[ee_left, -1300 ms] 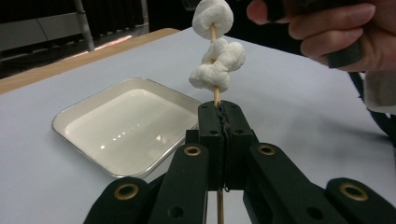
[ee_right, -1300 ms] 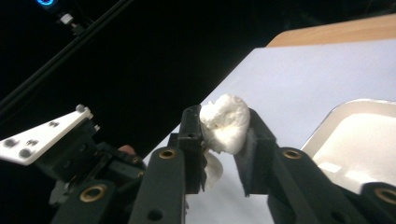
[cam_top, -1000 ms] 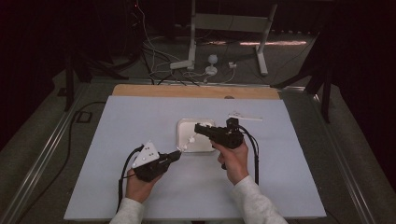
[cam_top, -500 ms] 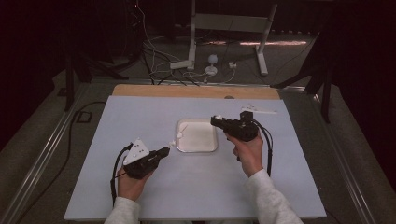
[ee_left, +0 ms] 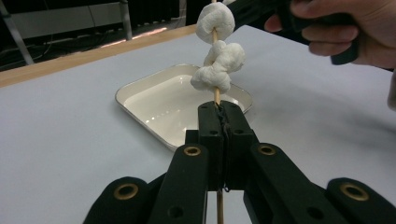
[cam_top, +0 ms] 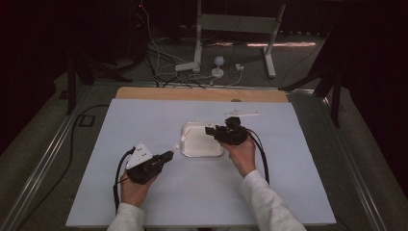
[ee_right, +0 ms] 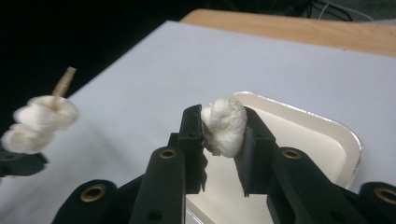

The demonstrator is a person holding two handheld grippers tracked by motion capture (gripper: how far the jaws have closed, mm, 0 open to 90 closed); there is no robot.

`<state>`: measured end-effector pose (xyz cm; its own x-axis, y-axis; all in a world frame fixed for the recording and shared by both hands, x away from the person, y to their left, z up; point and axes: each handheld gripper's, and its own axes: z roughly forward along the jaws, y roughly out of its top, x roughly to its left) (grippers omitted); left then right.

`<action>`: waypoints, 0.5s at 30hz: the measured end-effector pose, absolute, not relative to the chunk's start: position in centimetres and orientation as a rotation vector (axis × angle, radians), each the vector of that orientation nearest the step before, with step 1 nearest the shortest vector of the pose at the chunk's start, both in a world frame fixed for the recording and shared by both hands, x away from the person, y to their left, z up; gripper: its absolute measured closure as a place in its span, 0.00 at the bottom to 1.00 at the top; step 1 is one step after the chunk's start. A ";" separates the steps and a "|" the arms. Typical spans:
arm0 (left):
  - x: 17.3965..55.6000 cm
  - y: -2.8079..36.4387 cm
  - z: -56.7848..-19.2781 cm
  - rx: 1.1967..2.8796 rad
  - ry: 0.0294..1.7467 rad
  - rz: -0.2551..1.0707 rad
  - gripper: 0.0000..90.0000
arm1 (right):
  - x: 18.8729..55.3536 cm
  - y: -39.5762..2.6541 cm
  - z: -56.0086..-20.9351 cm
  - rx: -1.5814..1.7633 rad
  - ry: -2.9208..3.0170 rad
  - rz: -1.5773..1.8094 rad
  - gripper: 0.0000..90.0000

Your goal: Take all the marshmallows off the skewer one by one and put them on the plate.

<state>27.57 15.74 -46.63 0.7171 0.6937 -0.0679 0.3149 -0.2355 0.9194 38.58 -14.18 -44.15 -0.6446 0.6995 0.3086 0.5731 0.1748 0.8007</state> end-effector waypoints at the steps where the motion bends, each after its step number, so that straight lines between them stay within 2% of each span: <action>1: 27.6 15.7 -46.7 1.833 0.791 0.432 1.00 | 38.8 -14.0 -44.4 1.262 2.310 1.466 0.82; 7: 27.7 15.6 -46.8 1.840 0.797 0.433 1.00 | 39.8 -13.4 -45.8 1.313 2.336 1.430 0.79; 8: 27.7 15.6 -46.8 1.839 0.797 0.433 1.00 | 40.1 -13.2 -46.3 1.333 2.343 1.407 0.73; 9: 27.7 15.7 -46.8 1.839 0.798 0.433 1.00 | 40.1 -13.2 -46.3 1.333 2.343 1.407 0.73; 10: 27.7 15.7 -46.8 1.839 0.800 0.434 1.00 | 40.3 -13.0 -46.8 1.350 2.350 1.393 0.64; 11: 27.7 15.7 -46.8 1.839 0.802 0.433 1.00 | 40.5 -13.0 -46.9 1.354 2.353 1.395 0.60; 15: 27.7 15.7 -46.8 1.835 0.809 0.436 1.00 | 40.6 -13.1 -47.2 1.379 2.354 1.404 0.46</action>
